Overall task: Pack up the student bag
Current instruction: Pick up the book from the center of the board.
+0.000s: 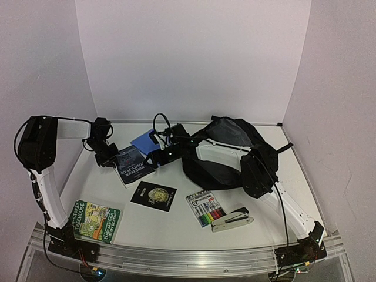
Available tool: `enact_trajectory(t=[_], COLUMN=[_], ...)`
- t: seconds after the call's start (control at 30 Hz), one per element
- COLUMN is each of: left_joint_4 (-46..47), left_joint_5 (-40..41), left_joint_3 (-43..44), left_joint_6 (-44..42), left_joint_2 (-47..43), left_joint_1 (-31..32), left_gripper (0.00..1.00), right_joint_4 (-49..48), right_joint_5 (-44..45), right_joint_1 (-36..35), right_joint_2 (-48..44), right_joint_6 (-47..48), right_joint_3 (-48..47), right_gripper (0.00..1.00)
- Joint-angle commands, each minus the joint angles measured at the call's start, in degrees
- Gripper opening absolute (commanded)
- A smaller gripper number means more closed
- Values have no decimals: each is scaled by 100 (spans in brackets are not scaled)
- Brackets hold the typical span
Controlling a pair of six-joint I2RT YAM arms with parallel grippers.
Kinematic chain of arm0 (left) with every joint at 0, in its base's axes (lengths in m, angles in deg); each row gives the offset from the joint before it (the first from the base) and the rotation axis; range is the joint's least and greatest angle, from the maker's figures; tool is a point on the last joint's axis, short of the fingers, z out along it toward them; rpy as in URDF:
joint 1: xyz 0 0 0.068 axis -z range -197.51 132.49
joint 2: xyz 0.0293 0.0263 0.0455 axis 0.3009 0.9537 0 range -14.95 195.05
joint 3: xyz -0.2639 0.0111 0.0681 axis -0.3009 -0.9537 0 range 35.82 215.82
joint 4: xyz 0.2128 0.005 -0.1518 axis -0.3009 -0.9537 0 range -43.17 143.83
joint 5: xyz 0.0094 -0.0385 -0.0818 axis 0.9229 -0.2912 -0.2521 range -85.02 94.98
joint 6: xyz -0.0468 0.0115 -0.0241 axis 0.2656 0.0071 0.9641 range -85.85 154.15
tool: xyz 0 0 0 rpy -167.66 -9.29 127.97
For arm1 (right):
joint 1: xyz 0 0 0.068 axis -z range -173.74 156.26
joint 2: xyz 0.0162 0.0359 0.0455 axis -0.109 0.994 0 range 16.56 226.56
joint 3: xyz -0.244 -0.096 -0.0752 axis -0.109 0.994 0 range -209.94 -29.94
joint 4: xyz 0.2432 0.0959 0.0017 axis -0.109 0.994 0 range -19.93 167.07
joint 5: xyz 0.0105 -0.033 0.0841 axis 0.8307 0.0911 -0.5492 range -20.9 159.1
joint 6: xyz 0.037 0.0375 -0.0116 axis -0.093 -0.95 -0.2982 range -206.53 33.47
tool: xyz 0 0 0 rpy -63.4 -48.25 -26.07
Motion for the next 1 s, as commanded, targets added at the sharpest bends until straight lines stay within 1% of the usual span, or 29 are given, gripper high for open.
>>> enact_trajectory(t=[0.0, 0.07, 0.1, 0.17, 0.23, 0.33, 0.4, 0.5, 0.63, 0.73, 0.87, 0.97], left_joint_4=[267, 403, 471, 525, 587, 876, 1102, 1474, 1949, 2216, 2540, 2779], left_joint_5=[-485, -694, -789, -990, -1078, -1102, -1168, -1425, -1688, -1792, -2002, -2222], left_joint_3=[-150, -248, -318, -390, -518, -845, -1021, -1118, -1168, -1202, -1295, -1399], left_joint_6=[-671, -690, -632, -400, -151, 222, 411, 524, 569, 564, 536, 512], left_joint_2=[104, 30, -5, -12, -11, -119, -164, -107, -264, -606, -1052, -1145], left_joint_1=[31, 28, 17, 3, -10, -39, -57, -59, -54, -57, -49, -48], left_gripper=[4, 10, 14, 28, 38, 50, 54, 53, 42, 33, 23, 20], right_joint_4=[-368, -371, -371, -371, -371, -371, -371, -363, -353, -352, -349, -352], right_joint_5=[423, 510, 472, 363, 242, 52, -37, -154, -386, -599, -748, -768], right_joint_1=[-15, -14, -10, -16, -32, -69, -78, -92, -125, -170, -210, -217], right_joint_2=[152, 145, 130, 119, 102, 50, 29, 13, 10, -18, -91, -135], right_joint_6=[-231, -307, -343, -494, -600, -676, -724, -757, -792, -828, -813, -793], right_joint_3=[-120, -1, 74, 177, 271, 458, 581, 711, 830, 866, 880, 867], right_gripper=[87, 86, 85, 81, 77, 71, 69, 63, 57, 51, 47, 47])
